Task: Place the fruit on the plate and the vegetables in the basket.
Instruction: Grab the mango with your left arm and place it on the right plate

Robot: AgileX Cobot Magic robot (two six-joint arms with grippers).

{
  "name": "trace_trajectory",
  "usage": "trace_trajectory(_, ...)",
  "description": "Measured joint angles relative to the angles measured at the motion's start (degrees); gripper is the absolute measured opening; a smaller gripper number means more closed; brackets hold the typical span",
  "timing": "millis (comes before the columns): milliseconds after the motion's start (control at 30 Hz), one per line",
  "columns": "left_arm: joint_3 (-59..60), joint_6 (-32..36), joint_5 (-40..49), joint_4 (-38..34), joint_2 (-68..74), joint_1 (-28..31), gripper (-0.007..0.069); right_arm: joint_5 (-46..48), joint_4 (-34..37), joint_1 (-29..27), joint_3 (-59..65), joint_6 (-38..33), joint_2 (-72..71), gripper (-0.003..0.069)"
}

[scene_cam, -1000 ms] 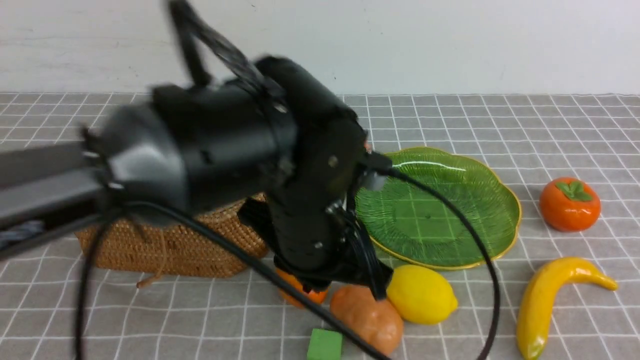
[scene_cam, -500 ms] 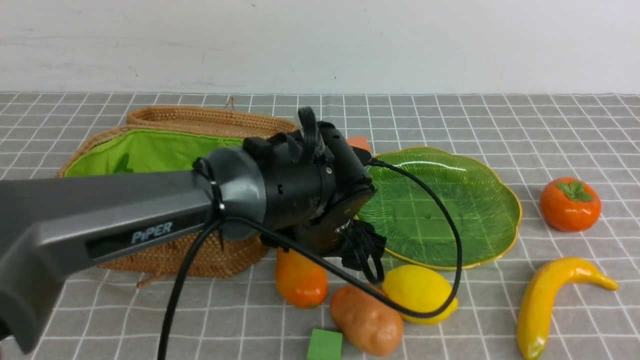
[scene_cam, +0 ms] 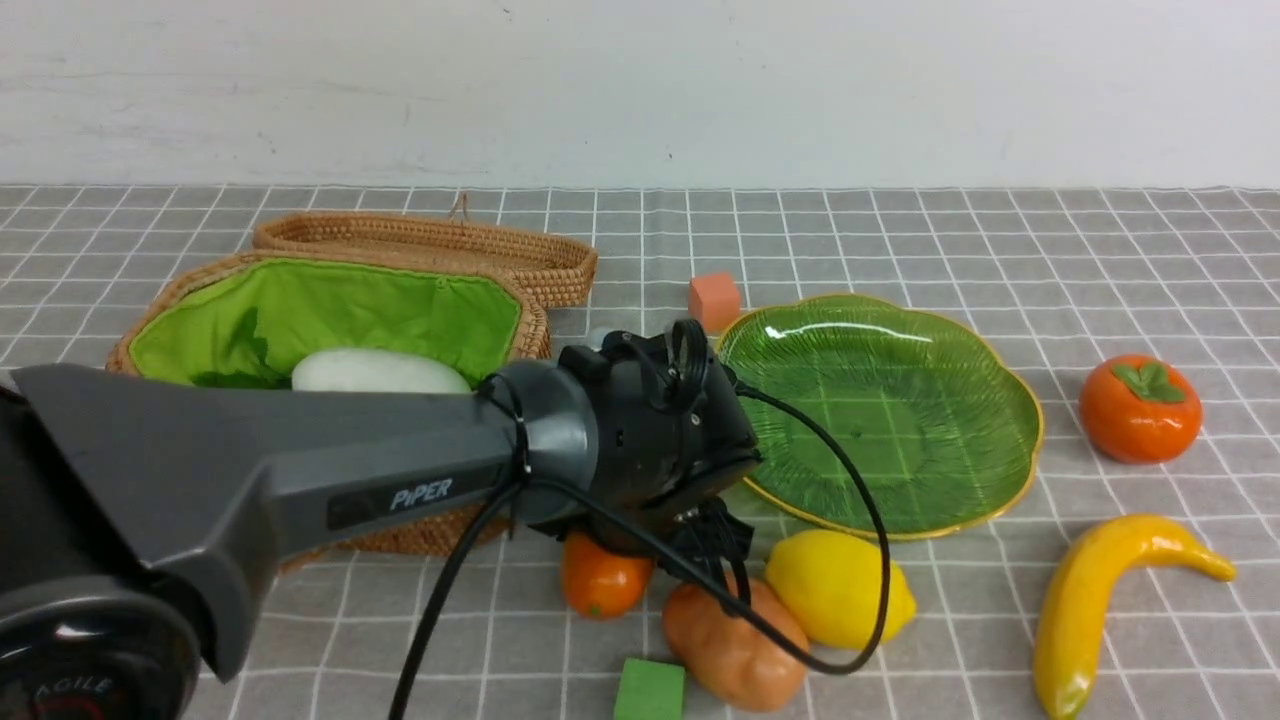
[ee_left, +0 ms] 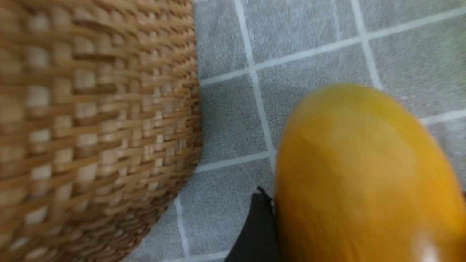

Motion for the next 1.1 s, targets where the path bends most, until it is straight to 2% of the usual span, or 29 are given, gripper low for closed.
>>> trace_trajectory(167, -0.1, 0.0, 0.1, 0.0, 0.3, 0.1, 0.0523, 0.0, 0.0, 0.0, 0.0, 0.0, 0.0, 0.0136)
trace_trajectory(367, -5.4, 2.0, 4.0, 0.7, 0.9, -0.6, 0.0524, 0.0, -0.7, 0.0, 0.0, 0.0, 0.0, 0.0136)
trace_trajectory(500, -14.9, 6.5, 7.9, 2.6, 0.9, -3.5, 0.0524, 0.0, -3.7, 0.0, 0.0, 1.8, 0.0, 0.0139)
trace_trajectory(633, -23.2, 10.7, 8.3, 1.5, 0.8, -5.8, 0.0524, 0.0, -6.3, 0.0, 0.0, 3.5, 0.0, 0.014)
trace_trajectory(700, -27.4, 14.5, 6.1, -2.4, 1.0, -5.9, 0.0524, 0.0, -7.1, 0.0, 0.0, 3.7, 0.0, 0.0141)
trace_trajectory(800, -33.1, 25.2, 0.2, -15.5, 4.4, -3.2, 0.0524, 0.0, -7.4, 0.0, 0.0, 3.9, 0.0, 0.0144)
trace_trajectory(833, -33.3, 25.2, 0.2, -15.5, 4.7, -3.0, 0.0524, 0.0, -7.4, 0.0, 0.0, 3.9, 0.0, 0.0144)
trace_trajectory(933, -35.1, 34.0, -3.2, -25.4, 10.2, 0.6, 0.0524, 0.0, -7.4, 0.0, 0.0, 5.8, 0.0, 0.0146)
trace_trajectory(1000, -35.0, 38.3, -4.9, -28.7, 12.7, 2.2, 0.0524, 0.0, -7.4, 0.0, 0.0, 7.4, 0.0, 0.0146)
trace_trajectory(1100, -35.0, 41.0, -7.2, -30.2, 14.6, 3.0, 0.0524, 0.0, -7.4, 0.0, 0.0, 8.9, 0.0, 0.0146)
